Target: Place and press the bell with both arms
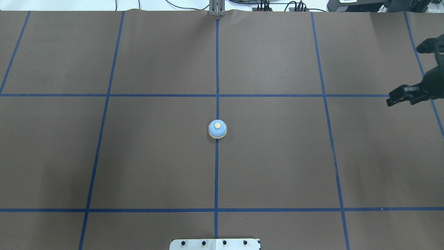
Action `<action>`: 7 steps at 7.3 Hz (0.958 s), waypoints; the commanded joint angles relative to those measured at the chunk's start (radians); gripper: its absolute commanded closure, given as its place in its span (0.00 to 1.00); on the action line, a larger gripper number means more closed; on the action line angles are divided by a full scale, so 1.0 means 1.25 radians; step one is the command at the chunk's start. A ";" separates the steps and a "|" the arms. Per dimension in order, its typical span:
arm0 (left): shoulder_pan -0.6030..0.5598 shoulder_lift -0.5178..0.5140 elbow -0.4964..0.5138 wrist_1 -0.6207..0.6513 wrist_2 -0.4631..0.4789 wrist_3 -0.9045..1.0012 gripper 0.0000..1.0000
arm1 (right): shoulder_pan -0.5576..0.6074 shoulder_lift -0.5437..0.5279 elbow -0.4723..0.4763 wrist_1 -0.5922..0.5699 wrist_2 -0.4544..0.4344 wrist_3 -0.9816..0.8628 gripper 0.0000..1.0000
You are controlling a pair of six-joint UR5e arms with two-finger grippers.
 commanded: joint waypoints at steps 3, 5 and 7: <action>-0.104 0.059 0.032 0.002 0.078 0.106 0.01 | 0.268 -0.082 -0.145 -0.008 0.083 -0.421 0.00; -0.104 0.058 0.067 0.002 0.077 0.096 0.01 | 0.290 -0.075 -0.146 -0.048 0.122 -0.429 0.00; -0.104 0.056 0.074 0.002 0.073 0.094 0.01 | 0.280 -0.069 -0.144 -0.054 0.114 -0.436 0.00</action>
